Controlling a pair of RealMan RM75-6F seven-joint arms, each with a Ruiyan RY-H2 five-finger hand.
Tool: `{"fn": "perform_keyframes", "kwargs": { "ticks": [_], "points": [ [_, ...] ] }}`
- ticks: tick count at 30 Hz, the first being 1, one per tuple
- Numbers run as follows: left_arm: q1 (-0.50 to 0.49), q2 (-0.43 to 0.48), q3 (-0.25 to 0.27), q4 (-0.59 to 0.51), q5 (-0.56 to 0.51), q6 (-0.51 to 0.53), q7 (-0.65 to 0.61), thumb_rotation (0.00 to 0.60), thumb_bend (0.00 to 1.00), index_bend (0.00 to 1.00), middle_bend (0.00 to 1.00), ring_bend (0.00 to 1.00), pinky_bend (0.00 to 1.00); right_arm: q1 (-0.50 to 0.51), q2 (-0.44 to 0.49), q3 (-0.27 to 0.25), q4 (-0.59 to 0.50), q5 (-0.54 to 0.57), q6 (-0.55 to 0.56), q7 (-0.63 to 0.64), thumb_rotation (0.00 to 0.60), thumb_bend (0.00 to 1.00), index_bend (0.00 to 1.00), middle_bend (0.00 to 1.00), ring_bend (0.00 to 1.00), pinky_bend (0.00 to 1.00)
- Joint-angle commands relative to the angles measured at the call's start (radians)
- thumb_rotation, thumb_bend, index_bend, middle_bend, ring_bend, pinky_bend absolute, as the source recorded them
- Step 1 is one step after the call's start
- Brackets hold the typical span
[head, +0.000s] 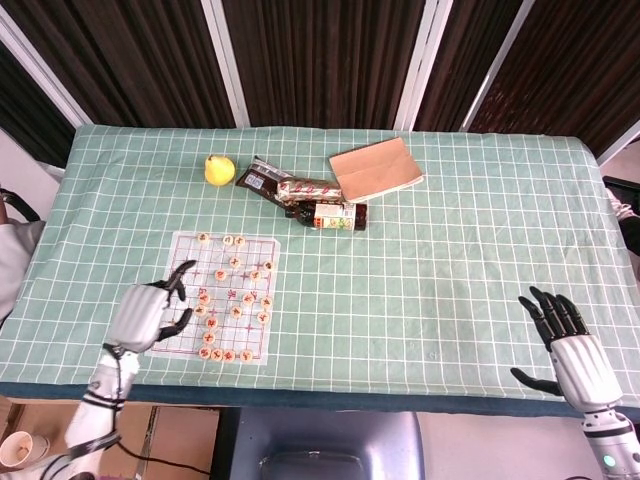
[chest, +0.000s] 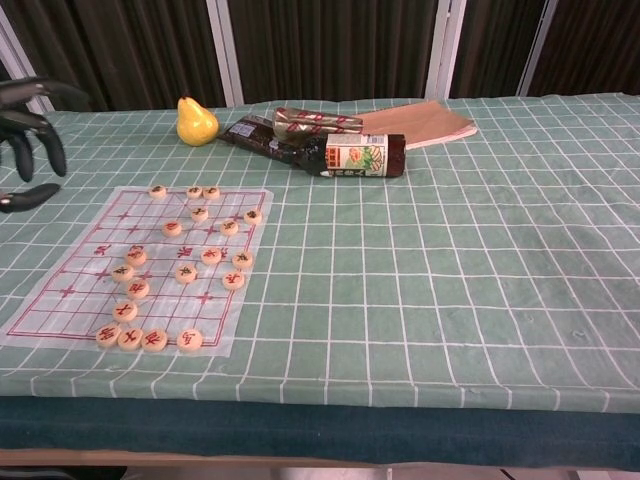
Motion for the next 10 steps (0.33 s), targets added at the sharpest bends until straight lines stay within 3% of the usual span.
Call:
{"fn": "perform_keyframes", "kwargs": {
  "ticks": [1,6,10],
  "points": [
    [0.283,0.189,0.235,0.113,0.241,0.273,-0.269,0.6,0.38,0.0,0.0,0.0,0.09,-0.011,0.003,0.005,-0.035,0.026,-0.005,-0.078,0.6,0.13,0.0,0.0,0.0,0.0],
    [0.341,0.162,0.229,0.208,0.314,0.372,-0.306,0.6,0.4,0.0,0.0,0.0,0.02,-0.01,-0.003,0.006,-0.045,0.025,-0.015,-0.105,0.6,0.13,0.0,0.0,0.0,0.0],
    [0.346,0.148,0.225,0.224,0.329,0.348,-0.266,0.6,0.41,0.0,0.0,0.0,0.02,-0.012,0.0,0.003,-0.044,0.019,-0.015,-0.105,0.6,0.13,0.0,0.0,0.0,0.0]
  ]
}}
